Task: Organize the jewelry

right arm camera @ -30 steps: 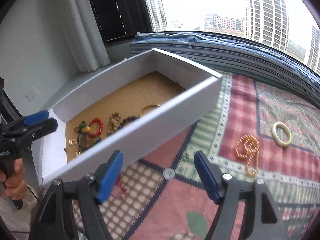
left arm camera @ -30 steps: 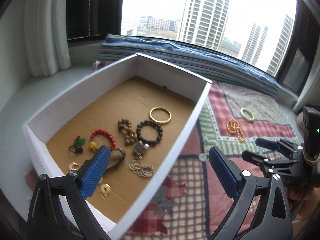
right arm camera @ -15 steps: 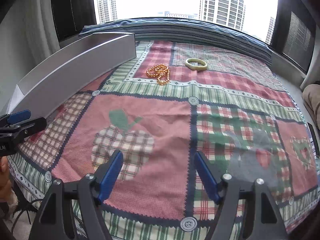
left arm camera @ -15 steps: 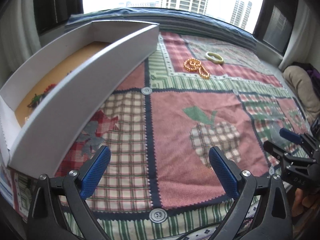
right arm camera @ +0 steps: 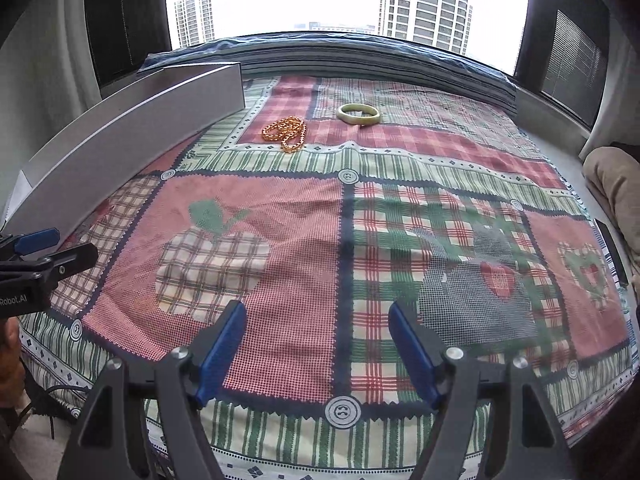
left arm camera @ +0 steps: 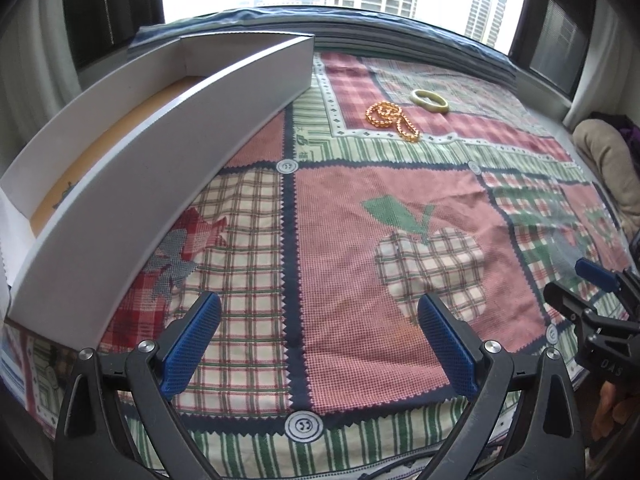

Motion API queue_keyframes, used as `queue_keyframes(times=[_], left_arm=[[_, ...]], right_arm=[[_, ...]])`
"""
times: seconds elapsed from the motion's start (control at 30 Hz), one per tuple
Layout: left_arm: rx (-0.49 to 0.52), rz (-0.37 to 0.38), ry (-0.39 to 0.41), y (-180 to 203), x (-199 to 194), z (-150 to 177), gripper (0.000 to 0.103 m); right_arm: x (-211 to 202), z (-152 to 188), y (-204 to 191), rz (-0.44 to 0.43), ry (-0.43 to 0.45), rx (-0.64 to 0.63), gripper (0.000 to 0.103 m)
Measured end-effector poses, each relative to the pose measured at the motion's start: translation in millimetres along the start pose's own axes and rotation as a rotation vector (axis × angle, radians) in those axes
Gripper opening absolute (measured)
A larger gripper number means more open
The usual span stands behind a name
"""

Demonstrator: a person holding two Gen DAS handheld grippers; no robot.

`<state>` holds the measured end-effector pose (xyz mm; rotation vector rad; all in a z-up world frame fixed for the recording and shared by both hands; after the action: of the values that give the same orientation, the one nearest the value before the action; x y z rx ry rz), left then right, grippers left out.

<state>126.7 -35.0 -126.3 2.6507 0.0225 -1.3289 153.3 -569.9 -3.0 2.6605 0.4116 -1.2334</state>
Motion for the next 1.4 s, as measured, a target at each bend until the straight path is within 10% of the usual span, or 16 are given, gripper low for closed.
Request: queue_keyframes(times=[0.6, 0.93, 1.4], left_arm=[[0.018, 0.007, -0.023, 6.9, 5.3, -2.7, 0.099], [0.103, 0.110, -0.015, 33.7, 14.7, -89.7, 0.099], [0.149, 0.087, -0.200, 120.1, 196.7, -214.7, 0.099]], right_arm=[[-4.3, 7.0, -1.6, -0.003, -0.002, 0.007, 0.075], [-1.5, 9.4, 6.5, -0.026, -0.004, 0.045, 0.075], [1.8, 6.5, 32.8, -0.057, 0.002, 0.107, 0.075]])
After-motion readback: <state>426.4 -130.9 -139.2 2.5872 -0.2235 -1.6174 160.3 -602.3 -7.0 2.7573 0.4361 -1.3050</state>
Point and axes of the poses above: each gripper's, at about its wrist camera, not at the fingertips, and x roughly the way its jaws point, y to its right, z to its underside, the point moved 6 cm from there along x, roughly the way its jaws point, and after that the axes turned 7 degrees about -x, right-handed, at the moved point
